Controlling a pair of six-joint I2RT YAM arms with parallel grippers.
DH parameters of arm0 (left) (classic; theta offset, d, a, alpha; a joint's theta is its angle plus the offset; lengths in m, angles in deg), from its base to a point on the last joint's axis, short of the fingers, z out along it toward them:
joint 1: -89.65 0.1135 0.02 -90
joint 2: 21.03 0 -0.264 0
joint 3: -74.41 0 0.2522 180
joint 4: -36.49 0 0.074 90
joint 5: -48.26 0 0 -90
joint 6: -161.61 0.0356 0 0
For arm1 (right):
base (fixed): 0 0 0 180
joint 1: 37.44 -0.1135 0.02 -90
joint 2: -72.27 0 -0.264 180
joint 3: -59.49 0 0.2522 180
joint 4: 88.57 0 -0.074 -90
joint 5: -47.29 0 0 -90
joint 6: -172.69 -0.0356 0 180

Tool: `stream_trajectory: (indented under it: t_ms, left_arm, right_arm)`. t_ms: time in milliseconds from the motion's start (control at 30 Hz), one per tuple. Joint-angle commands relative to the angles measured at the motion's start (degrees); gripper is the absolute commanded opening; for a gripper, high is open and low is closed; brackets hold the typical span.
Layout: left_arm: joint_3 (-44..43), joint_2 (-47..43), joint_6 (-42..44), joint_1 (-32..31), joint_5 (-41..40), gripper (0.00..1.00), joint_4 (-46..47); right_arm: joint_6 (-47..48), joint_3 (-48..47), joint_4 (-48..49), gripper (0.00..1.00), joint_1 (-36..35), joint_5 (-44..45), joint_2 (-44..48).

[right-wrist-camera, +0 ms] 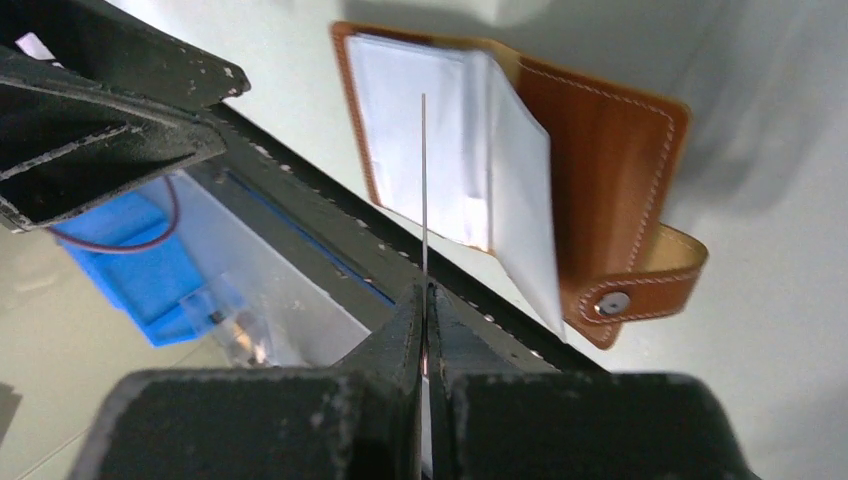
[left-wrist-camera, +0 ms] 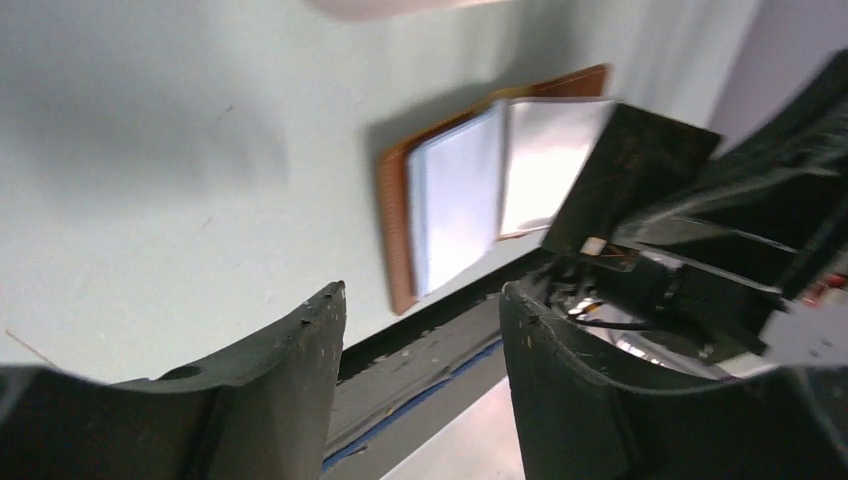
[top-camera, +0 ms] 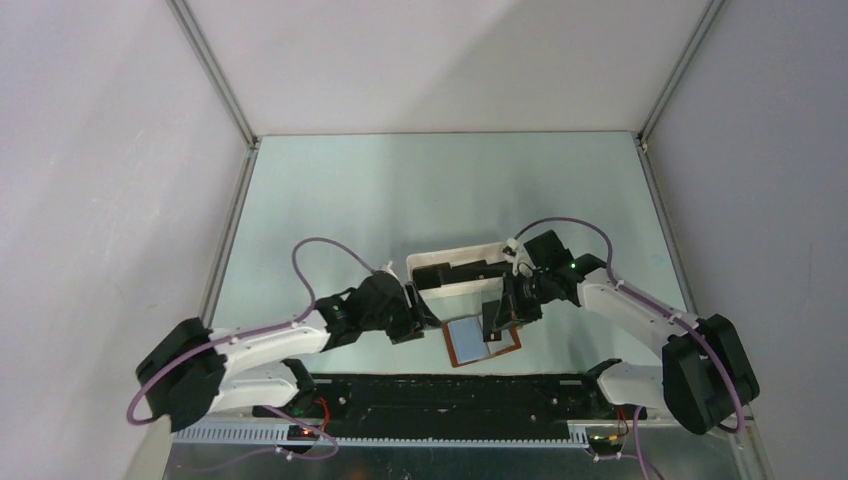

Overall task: Put the credit cards into the card holder
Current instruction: Insert the credit card into the card holder.

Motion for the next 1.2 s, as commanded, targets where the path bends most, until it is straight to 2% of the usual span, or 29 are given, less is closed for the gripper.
stream_trajectory:
  t_ms: [0,300,633,800,967,1033,1167]
  left_arm:
    - [-3.65,5.4,-1.63,-1.64,-0.37,0.61,-1.01]
    - [-6.95,16.01,0.58,-1.96,1.49,0.56,0.94]
    - [-8.14,22.31,1.49,-1.93,2.59,0.4,1.9]
    - [-9.25,24.68,1.86,-1.97,2.79,0.28,1.92]
    - [-10.03,26.84,2.35,-1.85,3.35,0.06,1.89]
    - [-10.1,26.99,2.64,-1.78,3.16,0.02,1.84]
    - [-10.32,26.69,3.19,-1.4,2.91,0.0,1.52]
  right_arm:
    - [0.96,2.15,-1.58,0.0,-1.92,8.61,2.61]
    - [-1.04,5.81,8.69,0.0,-4.03,14.63,4.01]
    - [-0.62,10.39,17.29,0.0,-4.09,8.76,1.38]
    - [-2.29,11.39,19.17,0.0,-3.6,5.65,1.91]
    - [-4.06,14.28,22.0,0.0,-0.76,1.67,3.27]
    - [-3.49,14.86,21.7,0.0,-0.2,1.67,3.16]
    - [-2.11,15.44,20.43,0.0,1.19,1.28,3.17]
